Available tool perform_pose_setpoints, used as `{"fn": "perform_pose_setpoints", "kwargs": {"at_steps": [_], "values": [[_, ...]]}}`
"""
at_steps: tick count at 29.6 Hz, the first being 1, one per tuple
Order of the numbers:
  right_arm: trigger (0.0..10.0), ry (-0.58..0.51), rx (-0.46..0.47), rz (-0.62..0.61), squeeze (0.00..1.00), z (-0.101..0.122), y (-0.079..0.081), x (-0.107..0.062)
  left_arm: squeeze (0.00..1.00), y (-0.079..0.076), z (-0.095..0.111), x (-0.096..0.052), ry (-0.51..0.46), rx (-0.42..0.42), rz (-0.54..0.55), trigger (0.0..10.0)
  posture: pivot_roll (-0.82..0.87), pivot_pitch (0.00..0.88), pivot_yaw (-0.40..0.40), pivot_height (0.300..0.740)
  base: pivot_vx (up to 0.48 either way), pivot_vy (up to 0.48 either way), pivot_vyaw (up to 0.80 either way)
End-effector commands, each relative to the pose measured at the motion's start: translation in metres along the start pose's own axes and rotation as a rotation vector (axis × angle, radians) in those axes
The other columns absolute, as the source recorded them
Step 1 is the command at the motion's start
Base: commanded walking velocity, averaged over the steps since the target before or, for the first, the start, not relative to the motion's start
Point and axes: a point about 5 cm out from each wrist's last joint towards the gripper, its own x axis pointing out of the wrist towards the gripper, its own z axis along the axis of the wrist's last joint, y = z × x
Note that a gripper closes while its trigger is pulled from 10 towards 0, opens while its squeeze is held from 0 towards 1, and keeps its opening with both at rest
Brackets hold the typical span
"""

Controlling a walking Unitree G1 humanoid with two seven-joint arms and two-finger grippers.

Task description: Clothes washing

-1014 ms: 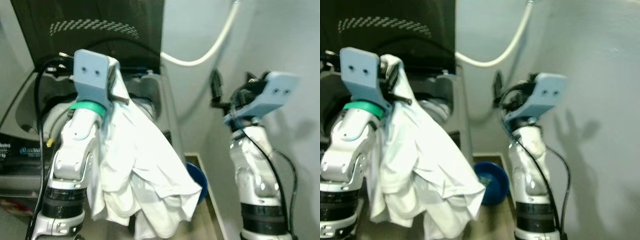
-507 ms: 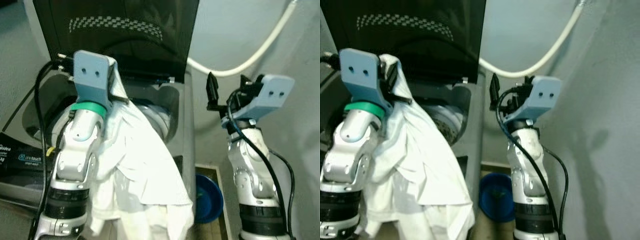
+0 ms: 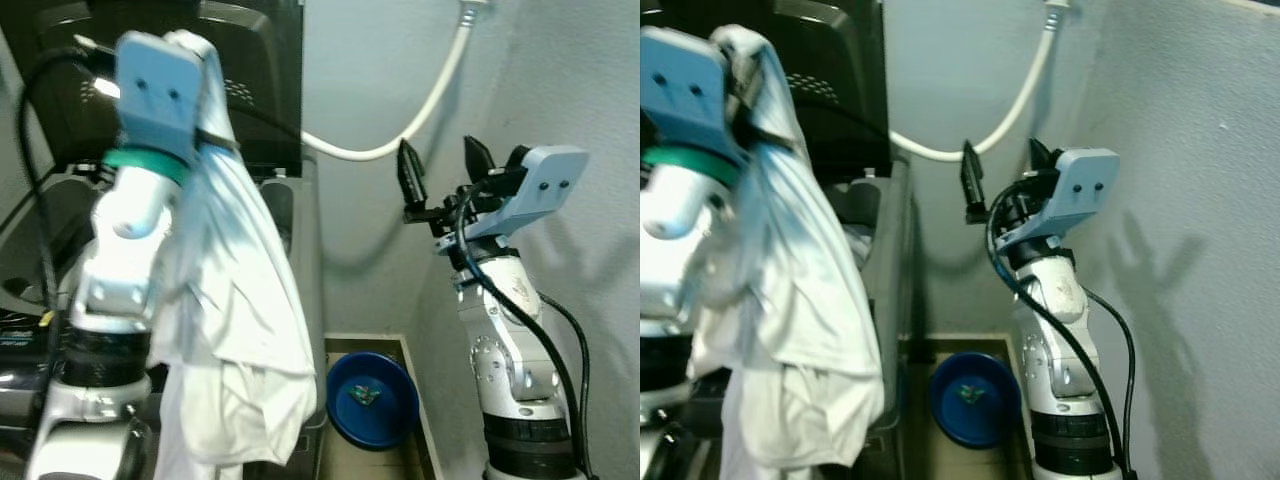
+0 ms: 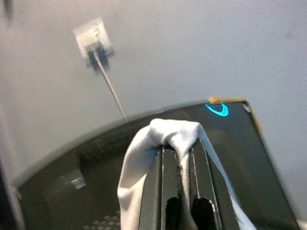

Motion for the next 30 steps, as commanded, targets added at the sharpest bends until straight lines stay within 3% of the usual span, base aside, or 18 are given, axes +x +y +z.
{"fn": "perform_pose_setpoints", "kwargs": {"at_steps": [1,2,3,4,6,7,8,9,10,12,13,14,15,23,30], "values": [[10.0,0.000,0.014,0.034,0.00,0.001,0.005,0.000,0.00,0.012,0.011,0.008,-0.083,0.067,0.047,10.0,0.09,0.000,0.035,0.740,0.000,0.000,0.00],[10.0,0.000,0.014,0.034,0.00,0.001,0.005,0.000,0.00,0.012,0.011,0.008,-0.083,0.067,0.047,10.0,0.09,0.000,0.035,0.740,0.000,0.000,0.00],[10.0,0.002,0.015,0.037,0.00,0.000,0.005,0.000,0.00,0.027,0.019,0.017,-0.152,0.199,0.113,10.0,0.09,0.000,0.033,0.740,0.000,0.000,0.00],[10.0,0.002,0.015,0.037,0.00,0.000,0.005,0.000,0.00,0.027,0.019,0.017,-0.152,0.199,0.113,10.0,0.09,0.000,0.033,0.740,0.000,0.000,0.00],[10.0,0.007,0.016,0.035,0.00,-0.001,0.005,-0.002,0.00,0.054,0.019,0.026,-0.154,0.360,0.266,10.0,0.09,0.000,0.033,0.740,0.000,0.000,0.00],[10.0,0.009,0.016,0.032,0.00,-0.001,0.005,-0.002,0.00,0.060,0.008,0.025,-0.061,0.250,0.313,10.0,0.08,0.000,0.042,0.740,0.000,0.000,0.00],[10.0,0.009,0.016,0.032,0.00,-0.001,0.005,-0.002,0.00,0.060,0.008,0.025,-0.061,0.250,0.313,10.0,0.08,0.000,0.042,0.740,0.000,0.000,0.00],[10.0,0.011,0.015,0.029,0.00,-0.001,0.004,-0.003,0.00,0.057,-0.003,0.023,0.029,0.130,0.310,10.0,0.08,0.000,0.042,0.740,0.000,0.000,0.00],[10.0,0.011,0.015,0.029,0.00,-0.001,0.004,-0.003,0.00,0.057,-0.003,0.023,0.029,0.130,0.310,10.0,0.08,0.000,0.042,0.740,0.000,0.000,0.00],[10.0,0.015,0.013,0.016,0.00,-0.001,0.002,-0.005,0.00,0.017,-0.026,0.004,0.168,-0.083,0.156,10.0,0.08,0.000,0.042,0.740,0.000,0.000,0.00],[10.0,0.015,0.013,0.016,0.00,-0.001,0.002,-0.005,0.00,0.017,-0.026,0.004,0.168,-0.083,0.156,10.0,0.08,0.000,0.042,0.740,0.000,0.000,0.00],[10.0,0.019,0.012,0.006,0.00,-0.002,0.000,-0.006,0.00,-0.020,-0.028,-0.014,0.184,-0.134,0.005,10.0,0.08,0.000,0.042,0.740,0.000,0.000,0.00],[10.0,0.024,0.010,0.000,0.00,-0.003,-0.001,-0.006,0.00,-0.038,-0.024,-0.023,0.193,-0.185,-0.043,10.0,0.08,0.000,0.037,0.740,0.000,0.000,0.00],[10.0,0.031,0.012,0.000,0.00,-0.005,-0.001,-0.005,0.00,-0.050,-0.026,-0.028,0.217,-0.248,-0.043,10.0,0.08,0.000,0.035,0.740,0.000,0.000,0.00],[10.0,0.038,0.013,0.000,0.00,-0.007,-0.001,-0.005,0.00,-0.048,-0.027,-0.028,0.221,-0.262,-0.018,10.0,0.09,0.000,0.027,0.740,0.000,0.480,0.00]]}}
